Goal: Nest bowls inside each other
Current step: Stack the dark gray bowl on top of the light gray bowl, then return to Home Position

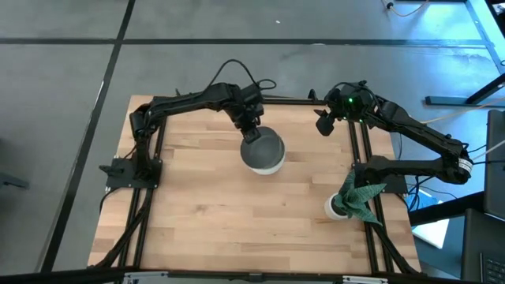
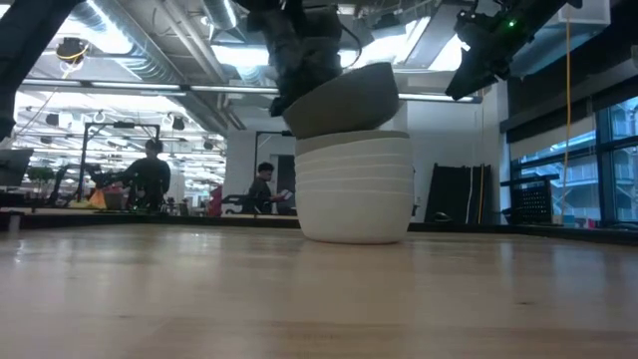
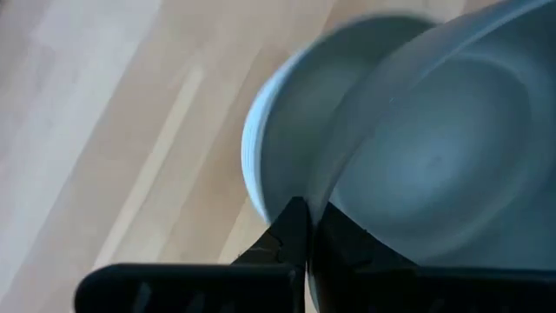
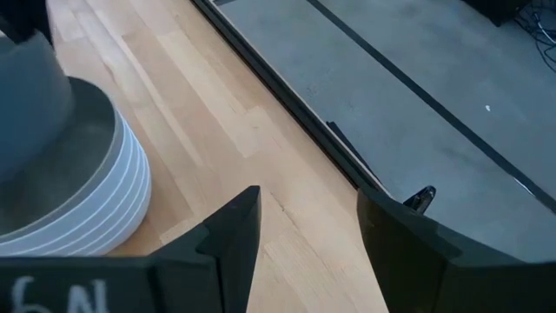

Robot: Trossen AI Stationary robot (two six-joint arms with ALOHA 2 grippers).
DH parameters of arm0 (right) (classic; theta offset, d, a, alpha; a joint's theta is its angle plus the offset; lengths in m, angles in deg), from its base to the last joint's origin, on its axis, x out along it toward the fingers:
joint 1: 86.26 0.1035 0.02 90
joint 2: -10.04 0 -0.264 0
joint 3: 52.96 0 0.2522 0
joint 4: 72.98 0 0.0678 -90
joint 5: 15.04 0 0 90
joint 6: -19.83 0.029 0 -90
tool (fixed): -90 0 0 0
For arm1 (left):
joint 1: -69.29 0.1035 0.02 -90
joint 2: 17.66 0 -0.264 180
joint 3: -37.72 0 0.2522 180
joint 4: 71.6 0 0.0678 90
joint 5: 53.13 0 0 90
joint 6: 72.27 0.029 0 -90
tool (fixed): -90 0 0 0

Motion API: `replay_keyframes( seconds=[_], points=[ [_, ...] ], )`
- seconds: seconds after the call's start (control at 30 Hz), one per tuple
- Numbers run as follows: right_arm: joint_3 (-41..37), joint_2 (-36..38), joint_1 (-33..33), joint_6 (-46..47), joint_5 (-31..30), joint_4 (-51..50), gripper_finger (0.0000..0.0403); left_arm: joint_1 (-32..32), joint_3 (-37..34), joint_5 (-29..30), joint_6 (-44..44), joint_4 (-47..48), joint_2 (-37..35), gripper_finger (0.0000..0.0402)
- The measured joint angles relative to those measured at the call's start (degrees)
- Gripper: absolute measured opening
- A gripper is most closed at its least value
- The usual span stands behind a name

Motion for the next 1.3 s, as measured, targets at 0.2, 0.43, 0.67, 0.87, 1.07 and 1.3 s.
replay_keyframes(
  seconds=[0.2,0.43,0.67,0.87,1.07,1.3],
  points=[
    [0.0,0.0,0.0,0.1,0.0,0.0,0.0193,-0.2,0.0,0.2,0.1,1.4,1.9,0.0],
    [0.0,0.0,0.0,1.2,0.0,-0.4,0.0193,-0.2,0.0,0.2,0.2,2.6,2.6,0.0008],
    [0.0,0.0,0.0,1.2,0.0,-0.5,0.0193,-0.2,0.0,0.1,0.9,0.9,2.5,0.0039],
    [0.0,0.0,0.0,1.0,0.0,-0.5,0.0193,-0.2,0.0,0.1,3.2,-0.9,2.5,0.0086],
    [0.0,0.0,0.0,0.0,0.0,-0.5,0.0193,-0.2,0.0,1.7,6.8,-3.7,1.9,0.0131],
    [0.0,2.7,0.0,-1.6,0.0,-0.6,0.0193,0.5,0.0,7.7,10.6,-8.9,-5.3,0.013]
  ],
)
